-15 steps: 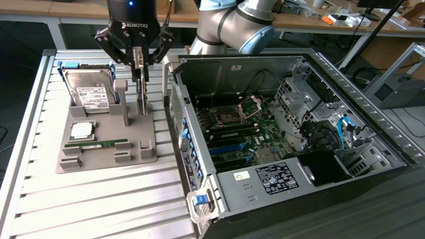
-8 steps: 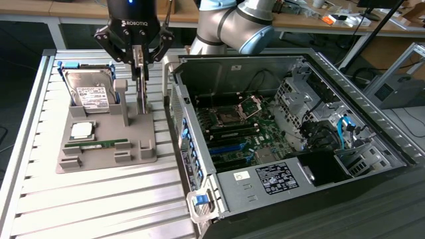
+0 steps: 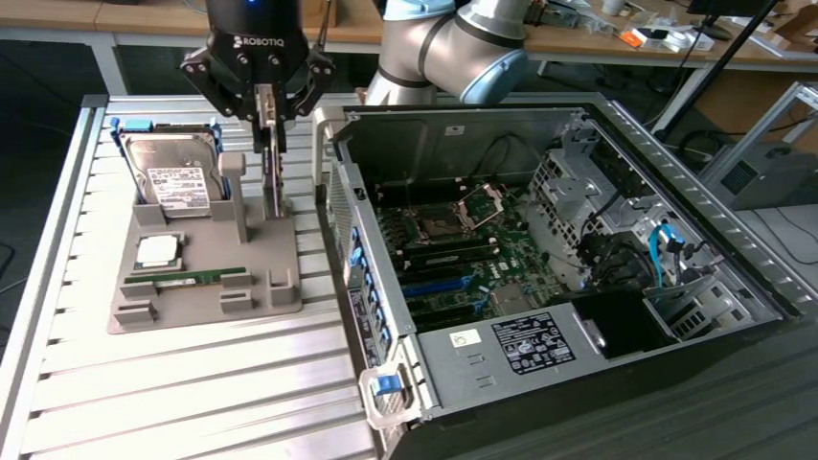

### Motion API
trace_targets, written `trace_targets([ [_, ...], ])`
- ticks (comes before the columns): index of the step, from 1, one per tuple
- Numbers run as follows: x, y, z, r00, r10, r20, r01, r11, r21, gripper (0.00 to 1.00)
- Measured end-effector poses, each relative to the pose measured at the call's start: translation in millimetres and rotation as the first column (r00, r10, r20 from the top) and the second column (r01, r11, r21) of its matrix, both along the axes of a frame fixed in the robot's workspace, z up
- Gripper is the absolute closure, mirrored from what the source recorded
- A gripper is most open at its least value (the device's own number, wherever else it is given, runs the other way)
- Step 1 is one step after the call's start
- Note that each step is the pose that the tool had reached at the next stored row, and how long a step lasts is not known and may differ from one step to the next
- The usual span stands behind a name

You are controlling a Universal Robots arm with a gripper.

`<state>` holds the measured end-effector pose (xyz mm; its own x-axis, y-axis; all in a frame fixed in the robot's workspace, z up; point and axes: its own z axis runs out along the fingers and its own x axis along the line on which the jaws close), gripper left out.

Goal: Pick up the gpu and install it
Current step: 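Pick up the gpu and move the gpu toward the slot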

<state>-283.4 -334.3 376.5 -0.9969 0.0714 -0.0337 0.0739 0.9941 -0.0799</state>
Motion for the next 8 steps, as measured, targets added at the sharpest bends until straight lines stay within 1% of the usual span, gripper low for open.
trace_targets([
  [8,0.0,0.0,3.0,1.0000,0.000,0.0000,0.000,1.0000,0.0000,0.73],
])
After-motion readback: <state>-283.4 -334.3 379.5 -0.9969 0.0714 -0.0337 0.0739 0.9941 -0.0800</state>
